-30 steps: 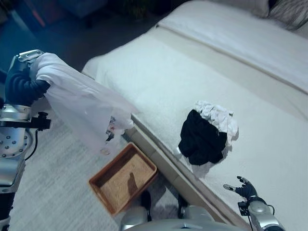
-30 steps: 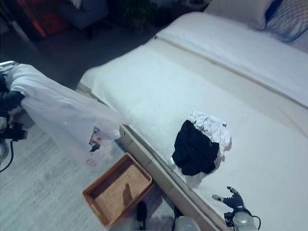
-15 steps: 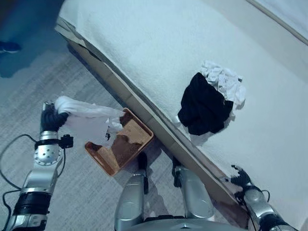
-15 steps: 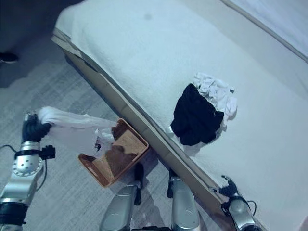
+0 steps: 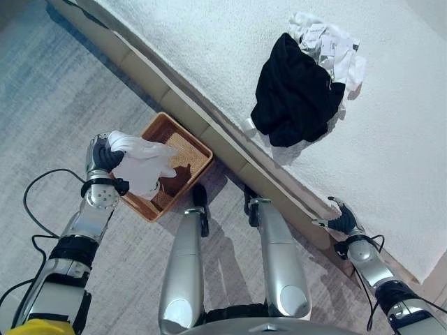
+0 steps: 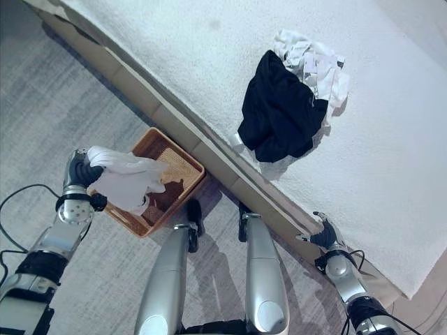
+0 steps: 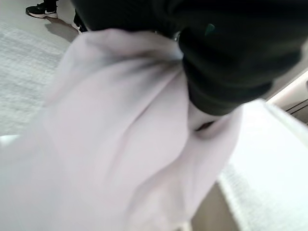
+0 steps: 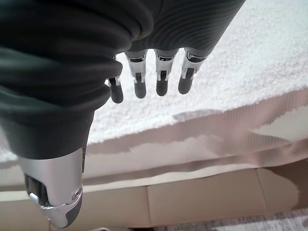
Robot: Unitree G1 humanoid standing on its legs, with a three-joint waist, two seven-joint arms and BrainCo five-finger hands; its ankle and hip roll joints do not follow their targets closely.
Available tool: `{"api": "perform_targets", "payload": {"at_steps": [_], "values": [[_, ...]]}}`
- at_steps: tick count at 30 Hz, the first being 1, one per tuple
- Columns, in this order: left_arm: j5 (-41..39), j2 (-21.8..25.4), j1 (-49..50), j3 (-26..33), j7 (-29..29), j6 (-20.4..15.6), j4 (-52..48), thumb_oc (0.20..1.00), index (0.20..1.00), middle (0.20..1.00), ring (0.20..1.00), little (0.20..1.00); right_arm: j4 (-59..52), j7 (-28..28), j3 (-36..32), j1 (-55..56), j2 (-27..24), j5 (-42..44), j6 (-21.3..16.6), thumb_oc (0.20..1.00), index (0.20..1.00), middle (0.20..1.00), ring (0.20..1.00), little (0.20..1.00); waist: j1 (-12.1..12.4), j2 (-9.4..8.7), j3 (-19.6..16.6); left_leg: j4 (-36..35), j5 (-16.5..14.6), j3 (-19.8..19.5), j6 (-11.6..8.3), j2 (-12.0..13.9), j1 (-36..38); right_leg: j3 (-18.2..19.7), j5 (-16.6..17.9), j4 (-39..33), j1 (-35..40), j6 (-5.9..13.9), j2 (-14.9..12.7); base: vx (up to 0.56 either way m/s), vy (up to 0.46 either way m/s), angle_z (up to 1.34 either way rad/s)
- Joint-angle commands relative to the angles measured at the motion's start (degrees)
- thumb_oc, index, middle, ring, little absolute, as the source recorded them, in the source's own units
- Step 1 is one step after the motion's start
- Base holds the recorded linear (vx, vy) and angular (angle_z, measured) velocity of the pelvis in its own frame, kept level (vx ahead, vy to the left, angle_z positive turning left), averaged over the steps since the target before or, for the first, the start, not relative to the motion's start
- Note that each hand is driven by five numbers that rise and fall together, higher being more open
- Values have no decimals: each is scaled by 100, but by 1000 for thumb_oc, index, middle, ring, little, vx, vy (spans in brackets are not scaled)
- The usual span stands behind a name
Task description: Pick up clothes into the bucket
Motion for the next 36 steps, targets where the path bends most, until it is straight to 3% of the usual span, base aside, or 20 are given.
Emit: {"api": "perform_targets", "payload": {"at_steps": [1,8,9,10,11,17,24,29,31,32,33,36], "values": [[153,154,-56,140,288,-96,64,200,200,200,200,200,-216,-265,-22,249,-184,123,-156,1000,1000,1000,1000,1000,-31,-17,-120,443,-340,-289,88,-2,49,187,-157,476,506,102,-158,-2,-3,-40],[233,46,-408,-273,294,34,482,200,200,200,200,200,-1,-451,441,-122,-182,-215,-12,1000,1000,1000,1000,1000,-26,14,-113,590,-424,-285,107,1,-263,199,-247,636,153,81,-143,9,-1,2],[247,29,-437,-295,317,40,488,228,228,228,228,228,11,-469,488,-183,-169,-245,-11,1000,1000,1000,1000,1000,-27,23,-112,579,-420,-282,107,-11,-267,205,-250,638,139,79,-141,0,0,0],[247,29,-439,-294,317,40,489,404,404,404,404,404,13,-470,489,-186,-168,-245,-12,1000,1000,1000,1000,1000,-28,22,-112,578,-420,-282,107,-12,-267,205,-251,639,138,79,-142,0,0,0],[212,-87,-433,-277,336,108,680,1000,1000,1000,1000,1000,8,-485,558,-279,-120,-268,4,1000,1000,1000,1000,1000,-33,43,-112,527,-412,-271,112,-16,-246,205,-245,625,129,77,-150,0,0,0],[186,-340,-399,-138,523,232,873,1000,1000,1000,1000,1000,12,-521,750,-502,88,-293,37,1000,1000,1000,1000,1000,-29,71,-112,426,-388,-247,123,-16,-195,217,-208,530,153,82,-129,0,0,0],[528,-523,-368,110,916,630,1309,1000,1000,1000,1000,1000,-71,-585,863,-677,279,-311,62,1000,1000,1000,1000,1000,-21,54,-112,148,-283,-214,124,1,-74,218,-33,221,243,141,-96,0,3,-1],[629,-478,49,524,1144,700,712,1000,1000,1000,1000,1000,-300,-660,629,-613,273,-178,80,1000,1000,1000,1000,1000,39,81,-112,-316,-67,-242,82,0,101,145,148,-215,430,201,-99,-1,-2,-1],[424,-569,216,767,1209,594,639,1000,1000,1000,1000,1000,-520,-690,485,-613,266,-60,73,1000,1000,1000,1000,1000,63,73,-112,-597,241,-225,83,-11,110,88,421,-478,441,189,-105,-48,2,-1],[287,-657,319,843,1221,529,606,1000,1000,1000,1000,1000,-643,-725,410,-621,259,6,59,1000,1000,1000,1000,1000,80,79,-112,-640,93,-257,58,-6,261,109,290,-477,565,233,-90,-96,12,-1],[176,-715,445,930,1264,439,332,1000,1000,1000,1000,1000,-850,-770,310,-642,254,80,30,1000,1000,1000,1000,1000,103,79,-112,-784,326,-230,69,-10,222,56,506,-639,546,211,-113,0,0,0],[-477,-986,759,1154,1066,-38,50,1000,1000,1000,1000,1000,-1299,-889,51,-719,218,308,-102,1000,1000,1000,1000,1000,155,108,-112,-1090,459,-228,52,-25,425,16,605,-863,720,238,-127,-33,8,3]]}}
